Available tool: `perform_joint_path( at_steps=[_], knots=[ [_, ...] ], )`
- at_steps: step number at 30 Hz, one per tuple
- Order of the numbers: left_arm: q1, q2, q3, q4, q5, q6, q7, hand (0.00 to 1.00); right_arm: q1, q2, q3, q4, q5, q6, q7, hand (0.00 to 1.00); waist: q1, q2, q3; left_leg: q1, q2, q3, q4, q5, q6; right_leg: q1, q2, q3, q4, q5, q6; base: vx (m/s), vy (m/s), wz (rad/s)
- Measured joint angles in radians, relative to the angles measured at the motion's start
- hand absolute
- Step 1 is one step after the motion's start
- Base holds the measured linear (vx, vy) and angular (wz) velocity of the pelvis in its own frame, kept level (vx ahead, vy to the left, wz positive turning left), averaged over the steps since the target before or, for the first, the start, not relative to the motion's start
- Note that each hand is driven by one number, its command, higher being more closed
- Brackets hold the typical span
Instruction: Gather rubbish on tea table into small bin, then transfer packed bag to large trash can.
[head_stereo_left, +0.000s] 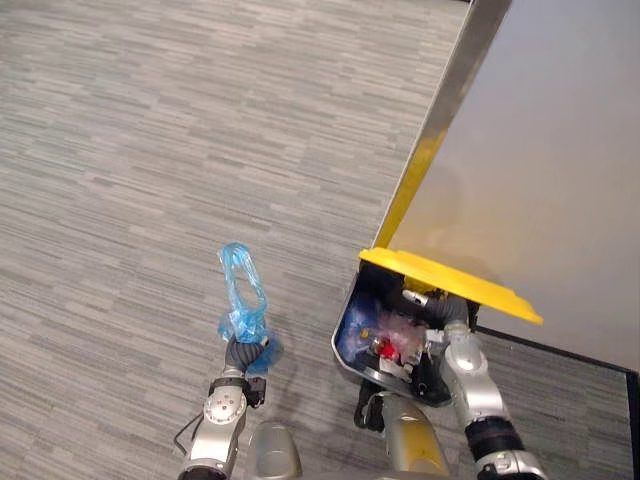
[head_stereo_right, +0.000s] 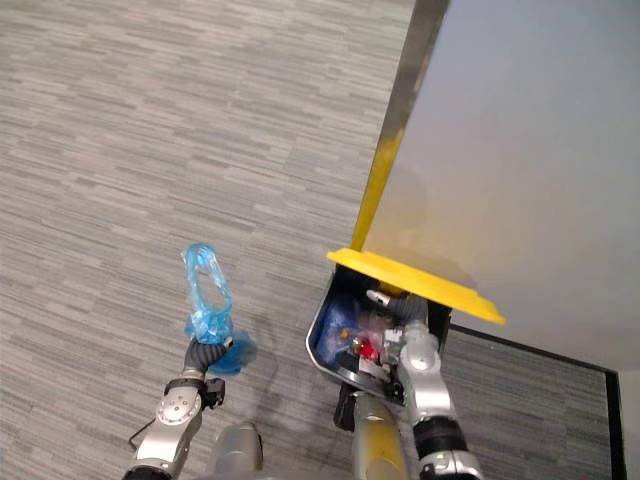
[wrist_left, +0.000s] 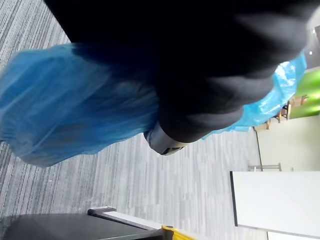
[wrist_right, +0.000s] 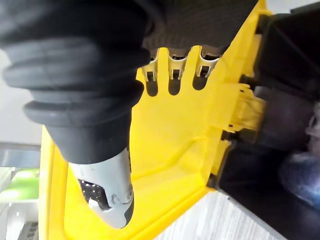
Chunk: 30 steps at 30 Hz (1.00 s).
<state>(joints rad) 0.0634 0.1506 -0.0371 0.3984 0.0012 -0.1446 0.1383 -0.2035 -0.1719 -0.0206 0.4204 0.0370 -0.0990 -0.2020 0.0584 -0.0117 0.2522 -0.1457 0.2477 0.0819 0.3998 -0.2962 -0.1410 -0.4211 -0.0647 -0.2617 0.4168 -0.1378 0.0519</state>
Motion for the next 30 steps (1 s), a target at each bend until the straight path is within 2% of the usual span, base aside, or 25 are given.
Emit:
perform_joint_path(
  at_steps=[2,3,6,8,11,14,17,21,23,30],
  knots=[
    [-0.024,0.015,-0.001,0.0,-0.01,-0.011,-0.002,1.0,-0.064,-0.064,0.002,0.029,0.0,0.0,0.001,0.0,-0.005,-0.006,0.02,-0.015,-0.002,-0.004,-0.002,0.011,0.006,-0.004,0.04,0.072,-0.034,0.021,0.012,-0.05,-0.021,0.07],
    [-0.025,0.016,-0.001,-0.001,-0.011,-0.017,-0.003,1.0,-0.083,-0.081,0.003,0.039,0.001,0.0,0.003,0.0,-0.009,-0.006,0.023,-0.017,-0.002,-0.004,-0.002,0.011,0.007,-0.004,0.043,0.077,-0.04,0.027,0.011,0.0,0.0,0.0],
    [-0.024,0.023,-0.003,-0.005,-0.014,-0.02,-0.004,1.0,-0.148,-0.153,0.019,0.049,0.001,0.0,0.01,0.0,-0.016,-0.014,0.031,-0.025,-0.008,-0.001,0.0,0.013,0.004,-0.004,0.042,0.082,-0.06,0.055,-0.017,0.0,0.052,-0.03],
    [-0.024,0.028,-0.026,-0.01,-0.033,-0.02,-0.006,1.0,-0.174,-0.2,0.031,0.084,0.0,0.0,0.013,0.0,-0.015,-0.019,0.033,-0.025,-0.014,-0.001,0.0,0.013,0.004,-0.002,0.035,0.082,-0.06,0.058,-0.02,0.03,0.062,0.04],
    [-0.022,0.038,-0.051,-0.02,-0.04,-0.02,-0.011,1.0,-0.184,-0.229,0.045,0.099,0.0,0.0,0.033,0.0,-0.019,-0.02,0.034,-0.027,-0.019,-0.001,0.001,0.013,0.004,0.003,0.03,0.083,-0.071,0.067,-0.033,0.03,0.049,0.03],
    [-0.023,0.053,-0.079,-0.056,-0.052,-0.027,-0.029,1.0,-0.187,-0.276,0.076,0.116,0.0,0.005,0.061,0.0,-0.019,-0.023,0.038,-0.028,-0.021,-0.002,0.004,0.012,0.006,0.02,0.031,0.083,-0.102,0.086,-0.024,0.0,0.049,0.01],
    [-0.021,0.056,-0.095,-0.076,-0.078,-0.031,-0.047,1.0,-0.195,-0.287,0.082,0.128,0.0,0.011,0.082,0.0,-0.025,-0.023,0.039,-0.027,-0.02,-0.003,0.015,0.008,0.012,0.041,0.034,0.083,-0.136,0.106,-0.021,-0.02,0.041,-0.02],
    [-0.022,0.063,-0.17,-0.124,-0.115,-0.038,-0.073,1.0,-0.2,-0.337,0.118,0.128,-0.003,0.011,0.105,0.0,-0.03,-0.023,0.039,-0.023,-0.027,0.003,0.025,0.003,0.019,0.055,0.031,0.094,-0.16,0.122,-0.008,-0.03,0.04,-0.04],
    [-0.025,0.063,-0.229,-0.157,-0.131,-0.039,-0.093,1.0,-0.224,-0.351,0.139,0.147,-0.009,0.011,0.12,0.0,-0.047,-0.023,0.039,-0.014,-0.036,0.008,0.024,0.002,0.021,0.06,0.026,0.103,-0.162,0.126,-0.008,-0.02,0.035,-0.09],
    [-0.096,0.044,-0.395,-0.235,-0.172,-0.058,-0.132,1.0,-0.281,-0.359,0.162,0.185,-0.023,0.005,0.132,0.0,-0.051,-0.022,0.04,0.035,-0.054,0.064,0.001,0.002,0.023,0.063,0.023,0.158,-0.159,0.141,-0.011,-0.02,0.021,-0.19]
  ],
)
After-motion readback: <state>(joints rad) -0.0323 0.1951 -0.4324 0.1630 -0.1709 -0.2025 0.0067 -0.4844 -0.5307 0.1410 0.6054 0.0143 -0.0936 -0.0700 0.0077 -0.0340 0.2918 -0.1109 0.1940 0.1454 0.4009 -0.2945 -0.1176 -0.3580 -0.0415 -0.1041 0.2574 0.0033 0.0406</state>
